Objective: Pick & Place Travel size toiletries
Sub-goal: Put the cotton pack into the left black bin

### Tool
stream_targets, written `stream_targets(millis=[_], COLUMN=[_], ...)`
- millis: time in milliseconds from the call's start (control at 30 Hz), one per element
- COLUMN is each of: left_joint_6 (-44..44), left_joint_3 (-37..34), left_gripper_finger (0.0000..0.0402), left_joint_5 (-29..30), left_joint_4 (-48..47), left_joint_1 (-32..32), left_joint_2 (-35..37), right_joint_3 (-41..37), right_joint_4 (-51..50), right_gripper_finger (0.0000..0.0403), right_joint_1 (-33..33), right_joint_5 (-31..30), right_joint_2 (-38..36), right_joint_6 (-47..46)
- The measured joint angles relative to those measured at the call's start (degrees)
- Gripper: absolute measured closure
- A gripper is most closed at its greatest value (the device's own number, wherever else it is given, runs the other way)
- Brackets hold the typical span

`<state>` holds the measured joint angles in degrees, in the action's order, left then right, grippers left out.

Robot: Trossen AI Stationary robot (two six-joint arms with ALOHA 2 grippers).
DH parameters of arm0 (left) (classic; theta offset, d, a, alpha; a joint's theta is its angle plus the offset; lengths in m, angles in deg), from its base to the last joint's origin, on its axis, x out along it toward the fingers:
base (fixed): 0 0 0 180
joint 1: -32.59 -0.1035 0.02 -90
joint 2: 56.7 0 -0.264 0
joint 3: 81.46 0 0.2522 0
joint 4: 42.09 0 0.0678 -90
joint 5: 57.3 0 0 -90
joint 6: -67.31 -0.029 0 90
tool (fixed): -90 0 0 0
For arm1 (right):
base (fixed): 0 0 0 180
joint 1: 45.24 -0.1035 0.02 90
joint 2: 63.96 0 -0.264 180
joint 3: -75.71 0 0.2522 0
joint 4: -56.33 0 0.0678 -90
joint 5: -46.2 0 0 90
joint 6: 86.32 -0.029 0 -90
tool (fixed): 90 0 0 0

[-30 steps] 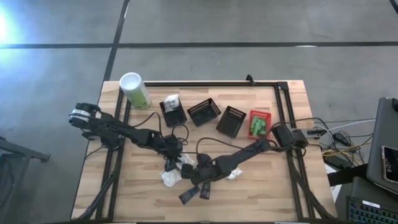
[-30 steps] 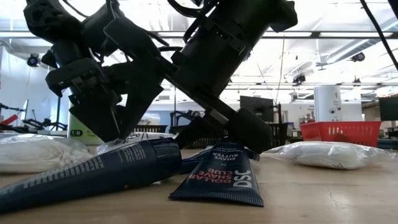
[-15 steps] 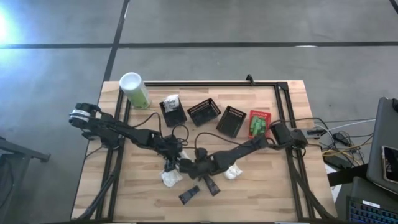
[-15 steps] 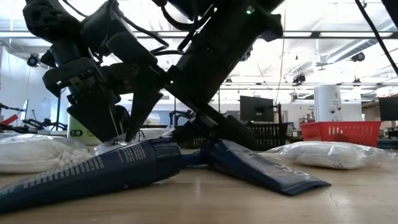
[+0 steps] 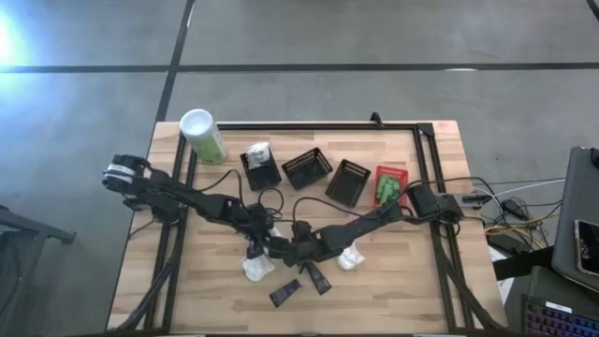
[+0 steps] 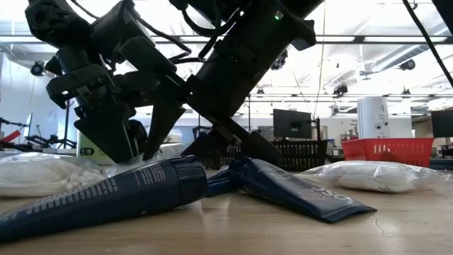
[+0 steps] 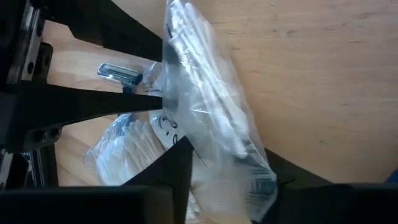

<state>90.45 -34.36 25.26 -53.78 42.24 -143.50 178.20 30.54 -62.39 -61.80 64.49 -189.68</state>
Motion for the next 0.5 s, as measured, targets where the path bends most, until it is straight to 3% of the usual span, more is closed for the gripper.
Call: stream_targets(millis=[267,500], left_joint_6=[-0.01,0.07], left_joint_3=[-0.13,0.85], left_gripper_finger=[0.0266,0.0266], left_joint_5=[-2.04,-1.12], left_joint_4=[-3.68,-14.03], left_joint_1=[0.04,0.04], left_joint_2=[7.03,19.24], right_joint_3=[0.15,0.2], right_joint_4=[-0.11,-3.51], right_gripper_finger=[0.0383,0.0383], right_joint_1=[-0.04,0.06], right_joint_5=[0.03,-0.43], right_joint_2=[-0.3,-3.46], right_joint_6=[1.11,5.12])
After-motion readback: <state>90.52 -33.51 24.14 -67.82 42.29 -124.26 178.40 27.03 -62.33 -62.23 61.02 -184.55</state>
